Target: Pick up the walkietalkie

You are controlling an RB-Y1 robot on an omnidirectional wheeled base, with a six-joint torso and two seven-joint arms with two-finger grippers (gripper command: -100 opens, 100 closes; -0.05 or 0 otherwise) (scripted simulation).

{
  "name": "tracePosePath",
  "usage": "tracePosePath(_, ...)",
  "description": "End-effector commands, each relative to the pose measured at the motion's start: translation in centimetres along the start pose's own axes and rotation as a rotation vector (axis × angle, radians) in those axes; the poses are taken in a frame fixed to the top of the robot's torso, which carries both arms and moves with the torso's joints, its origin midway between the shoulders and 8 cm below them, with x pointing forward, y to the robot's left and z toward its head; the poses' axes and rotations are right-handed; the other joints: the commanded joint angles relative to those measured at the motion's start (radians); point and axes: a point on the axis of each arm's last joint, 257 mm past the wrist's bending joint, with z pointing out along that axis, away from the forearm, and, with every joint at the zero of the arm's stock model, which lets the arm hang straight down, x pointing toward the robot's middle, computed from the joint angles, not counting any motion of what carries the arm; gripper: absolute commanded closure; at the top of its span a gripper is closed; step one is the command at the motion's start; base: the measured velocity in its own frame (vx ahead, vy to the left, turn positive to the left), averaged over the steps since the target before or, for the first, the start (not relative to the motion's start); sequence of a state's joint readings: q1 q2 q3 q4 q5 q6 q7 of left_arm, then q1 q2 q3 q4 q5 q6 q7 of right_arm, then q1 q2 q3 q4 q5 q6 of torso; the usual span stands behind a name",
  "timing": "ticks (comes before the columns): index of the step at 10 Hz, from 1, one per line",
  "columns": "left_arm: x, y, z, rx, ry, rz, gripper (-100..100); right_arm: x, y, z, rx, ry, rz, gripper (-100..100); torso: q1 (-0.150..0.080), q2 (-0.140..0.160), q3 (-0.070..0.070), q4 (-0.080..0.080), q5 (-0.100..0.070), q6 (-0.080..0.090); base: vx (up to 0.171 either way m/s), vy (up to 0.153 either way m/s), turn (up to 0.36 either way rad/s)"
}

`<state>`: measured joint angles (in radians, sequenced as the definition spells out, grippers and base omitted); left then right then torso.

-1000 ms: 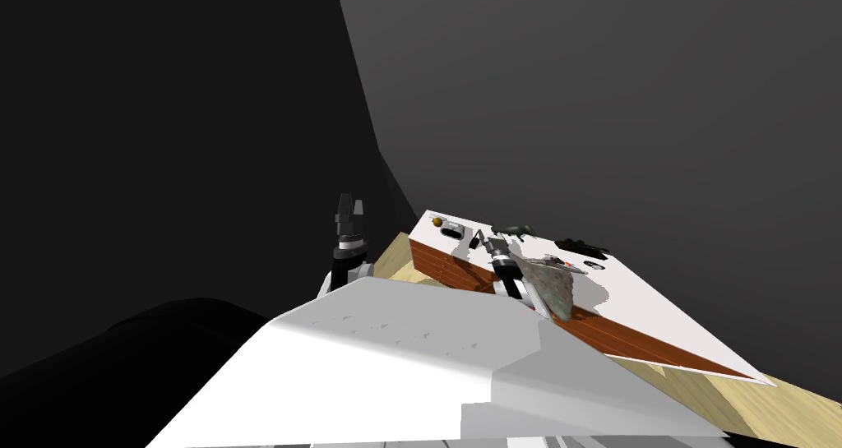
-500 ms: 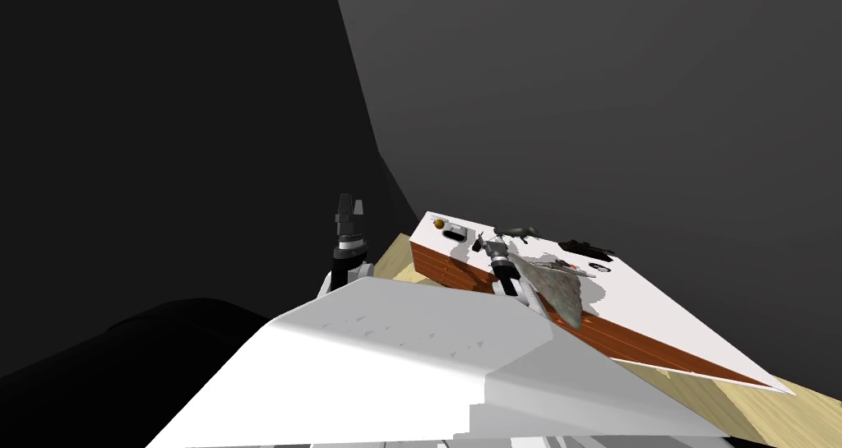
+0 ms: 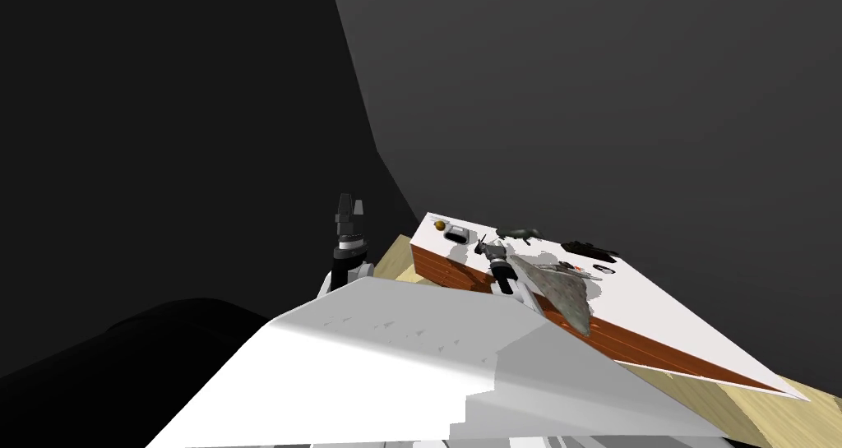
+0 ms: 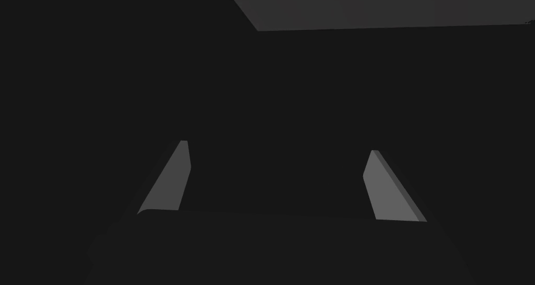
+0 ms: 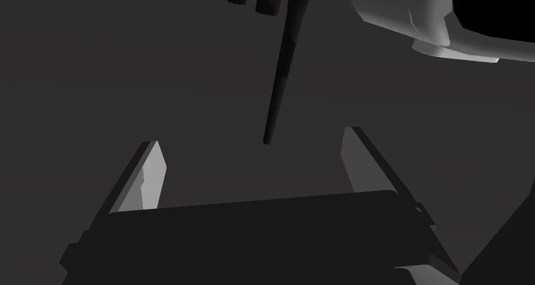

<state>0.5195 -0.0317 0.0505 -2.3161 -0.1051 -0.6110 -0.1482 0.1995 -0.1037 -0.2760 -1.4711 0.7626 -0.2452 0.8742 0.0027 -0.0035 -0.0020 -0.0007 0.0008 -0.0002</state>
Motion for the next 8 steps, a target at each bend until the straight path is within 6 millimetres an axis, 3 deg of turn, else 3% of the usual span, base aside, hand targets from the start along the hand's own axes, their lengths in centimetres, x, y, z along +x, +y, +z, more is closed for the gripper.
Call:
tracePosePath(1,0.0,0.0,0.0,0.0,0.0,0.0,0,1.3,-0.4,0.1,0.011,0.035,-0.039,-100,0.0,0.0,0.0,0.0,0.0,0.0,0.045,0.04,-0.026)
tracePosePath(7,0.0,0.0,0.0,0.0,0.0,0.0,0,6.1,-0.6,0.1,0.033,0.151,-0.148,-100,-0.001,0.001,0.001,0.0,0.0,0.0,0.035,0.03,-0.026)
tracePosePath(8,0.0,0.0,0.0,0.0,0.0,0.0,0,5.6,-0.5,0.2,0.031,0.138,-0.135,-100,-0.001,0.001,0.0,0.0,0.0,0.0,0.016,0.011,-0.007)
